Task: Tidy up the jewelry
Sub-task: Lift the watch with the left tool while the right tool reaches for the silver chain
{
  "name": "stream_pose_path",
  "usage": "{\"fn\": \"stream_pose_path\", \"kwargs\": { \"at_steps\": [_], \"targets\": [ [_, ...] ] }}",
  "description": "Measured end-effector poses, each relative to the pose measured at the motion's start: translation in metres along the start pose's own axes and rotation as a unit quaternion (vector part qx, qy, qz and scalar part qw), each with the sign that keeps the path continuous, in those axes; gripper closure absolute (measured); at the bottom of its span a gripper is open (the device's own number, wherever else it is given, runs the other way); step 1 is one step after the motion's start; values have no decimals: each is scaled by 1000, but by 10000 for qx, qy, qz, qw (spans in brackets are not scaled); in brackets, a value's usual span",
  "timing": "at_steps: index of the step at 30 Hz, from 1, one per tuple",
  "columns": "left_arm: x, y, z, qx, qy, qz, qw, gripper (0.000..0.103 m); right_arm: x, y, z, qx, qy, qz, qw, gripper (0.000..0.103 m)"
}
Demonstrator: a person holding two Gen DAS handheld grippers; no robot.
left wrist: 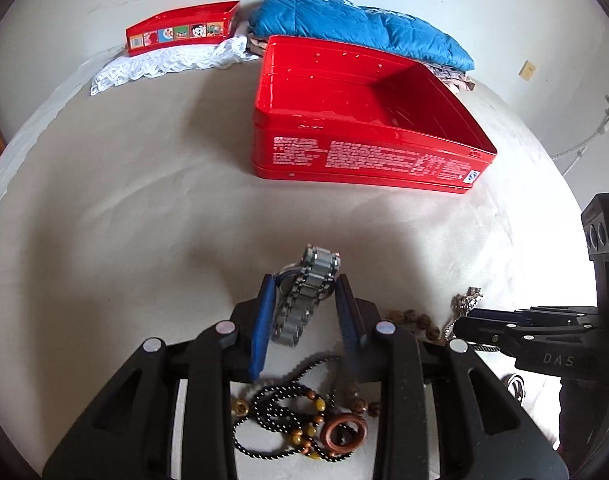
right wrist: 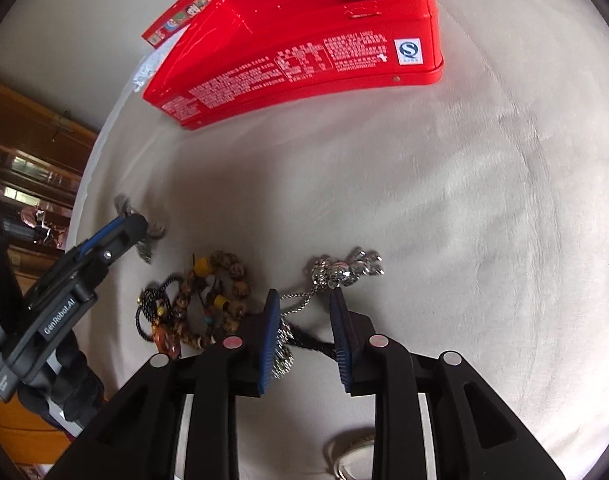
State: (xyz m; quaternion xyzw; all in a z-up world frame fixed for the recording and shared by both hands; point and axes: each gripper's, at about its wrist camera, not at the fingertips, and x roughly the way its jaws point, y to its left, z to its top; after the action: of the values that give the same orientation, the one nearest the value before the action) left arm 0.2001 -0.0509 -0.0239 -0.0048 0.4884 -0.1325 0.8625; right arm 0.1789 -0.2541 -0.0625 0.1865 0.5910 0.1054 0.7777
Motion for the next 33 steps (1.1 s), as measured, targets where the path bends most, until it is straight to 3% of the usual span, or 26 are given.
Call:
{"fn": "stream_pose_path", "kwargs": {
  "at_steps": [2, 4, 8, 20, 25, 30, 33],
  "targets": [
    [3, 3, 0, -18, 19, 25, 10000, 88, 3, 6, 3, -65, -64, -92, 9999, 75],
    [2, 6, 0, -35, 5, -30, 10000, 88, 6, 10, 6, -105, -130, -120, 9998, 75],
    [1, 6, 0, -1, -25, -61, 10000, 88, 10, 10, 10, -136, -310, -229, 9992, 99],
    [9, 9, 1, 19, 63, -63, 10000, 88, -43, -2, 25, -24, -1196, 753, 9900, 100],
    [13, 10, 1, 22, 72, -44, 10000, 88, -49, -6, 25, 12, -1225, 1284, 9841, 103],
    [13, 9, 0, 36, 51, -30, 10000, 88, -67, -3, 30, -84, -1592, 1351, 9779, 103],
    [14, 9, -1, 52, 44, -40, 10000, 88, -62, 4, 30, -221, -1457, 900, 9850, 103]
  ]
}}
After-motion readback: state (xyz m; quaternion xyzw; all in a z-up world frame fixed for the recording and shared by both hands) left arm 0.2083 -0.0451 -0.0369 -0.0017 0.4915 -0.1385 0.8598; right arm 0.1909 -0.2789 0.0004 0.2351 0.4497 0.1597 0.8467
